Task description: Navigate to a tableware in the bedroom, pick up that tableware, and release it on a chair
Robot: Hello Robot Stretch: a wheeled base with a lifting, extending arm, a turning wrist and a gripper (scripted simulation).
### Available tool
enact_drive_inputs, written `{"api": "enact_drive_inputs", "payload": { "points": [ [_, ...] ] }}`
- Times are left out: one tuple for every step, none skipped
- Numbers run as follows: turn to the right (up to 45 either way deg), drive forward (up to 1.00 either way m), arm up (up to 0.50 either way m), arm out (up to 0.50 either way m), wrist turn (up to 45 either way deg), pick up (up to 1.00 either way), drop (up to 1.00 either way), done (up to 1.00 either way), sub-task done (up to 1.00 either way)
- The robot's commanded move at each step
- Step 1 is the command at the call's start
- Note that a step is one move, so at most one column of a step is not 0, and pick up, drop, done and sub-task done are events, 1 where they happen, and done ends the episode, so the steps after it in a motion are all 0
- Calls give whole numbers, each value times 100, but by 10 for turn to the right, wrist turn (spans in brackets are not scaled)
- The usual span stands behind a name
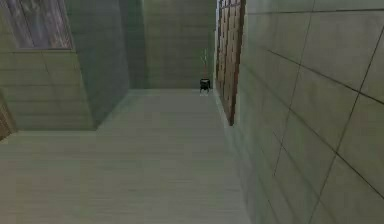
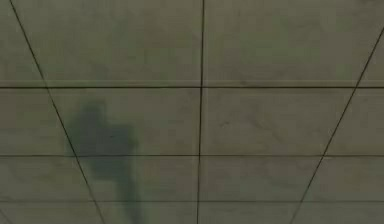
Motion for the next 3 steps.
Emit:
{"api": "enact_drive_inputs", "payload": {
  "points": [
    [-450,0,0,0,0,0,0,0,0],
    [-210,0,0,0,0,0,0,0,0],
    [0,100,0,0,0,0,0,0,0]
  ]
}}
